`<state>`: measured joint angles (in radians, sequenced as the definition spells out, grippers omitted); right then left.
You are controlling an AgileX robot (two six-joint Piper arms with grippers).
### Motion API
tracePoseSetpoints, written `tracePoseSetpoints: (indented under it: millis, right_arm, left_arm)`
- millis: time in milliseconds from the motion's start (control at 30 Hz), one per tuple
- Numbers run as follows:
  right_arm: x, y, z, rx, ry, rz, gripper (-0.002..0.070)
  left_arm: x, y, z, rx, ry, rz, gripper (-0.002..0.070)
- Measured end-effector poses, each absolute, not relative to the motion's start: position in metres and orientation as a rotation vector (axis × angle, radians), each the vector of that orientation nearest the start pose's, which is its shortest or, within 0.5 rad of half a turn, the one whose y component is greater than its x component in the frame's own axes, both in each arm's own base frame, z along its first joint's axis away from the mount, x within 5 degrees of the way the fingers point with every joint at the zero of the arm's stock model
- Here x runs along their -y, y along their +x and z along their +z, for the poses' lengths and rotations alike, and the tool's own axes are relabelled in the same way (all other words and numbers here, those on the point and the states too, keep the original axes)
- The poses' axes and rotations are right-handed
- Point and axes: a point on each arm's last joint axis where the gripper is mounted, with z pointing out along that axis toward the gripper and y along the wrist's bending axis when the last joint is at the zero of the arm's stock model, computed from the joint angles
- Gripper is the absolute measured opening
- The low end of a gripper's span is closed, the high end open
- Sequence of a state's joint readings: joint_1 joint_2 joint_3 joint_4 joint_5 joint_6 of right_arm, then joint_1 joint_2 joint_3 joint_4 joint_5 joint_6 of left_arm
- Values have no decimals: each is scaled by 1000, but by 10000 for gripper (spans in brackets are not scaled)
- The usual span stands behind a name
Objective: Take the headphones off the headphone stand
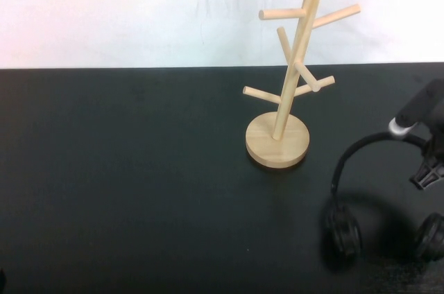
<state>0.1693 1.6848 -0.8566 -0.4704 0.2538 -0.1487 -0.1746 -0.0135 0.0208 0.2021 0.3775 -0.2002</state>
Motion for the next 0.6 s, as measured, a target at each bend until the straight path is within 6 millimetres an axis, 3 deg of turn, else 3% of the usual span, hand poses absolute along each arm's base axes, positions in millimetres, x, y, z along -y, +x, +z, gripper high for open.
tracePoseSetpoints:
  millis: [133,267,467,600]
  right_arm:
    - [-46,323,165,-2366,-937,-298,105]
    - [-47,328,173,-2360,-893,-298,239]
    - [-40,321,222,-2355,-706,-328,290]
    - [-34,297,266,-2334,-556,-314,207]
  left_arm:
    - [2,53,174,-1858,100,-60,2]
    - [2,53,174,-1858,100,-60,2]
    - [2,53,174,-1858,100,-60,2]
    - [2,53,174,-1858,100,-60,2]
